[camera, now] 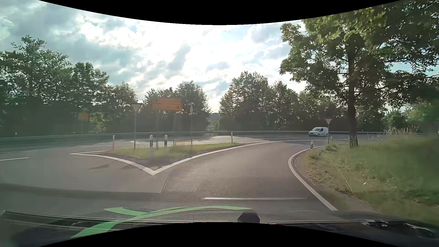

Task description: Follow the waypoints while adhering to traffic rules and regulations

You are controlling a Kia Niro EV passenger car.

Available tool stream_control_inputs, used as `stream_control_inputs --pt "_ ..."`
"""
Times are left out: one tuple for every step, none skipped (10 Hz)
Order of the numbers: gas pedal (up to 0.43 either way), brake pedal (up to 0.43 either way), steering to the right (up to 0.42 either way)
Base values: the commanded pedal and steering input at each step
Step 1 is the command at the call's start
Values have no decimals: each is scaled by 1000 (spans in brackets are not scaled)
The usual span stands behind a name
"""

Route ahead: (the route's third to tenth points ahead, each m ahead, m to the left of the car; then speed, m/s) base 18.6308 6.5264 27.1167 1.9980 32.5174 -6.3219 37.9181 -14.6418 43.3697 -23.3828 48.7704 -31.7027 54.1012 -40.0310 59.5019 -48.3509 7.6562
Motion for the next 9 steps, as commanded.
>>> stream_control_inputs --pt "177 0 93" --pt "177 0 97" --pt "157 0 100" --pt "157 0 102" --pt "157 0 105" --pt "157 0 106" --pt "157 0 104" --pt "150 0 103" --pt "150 0 109"
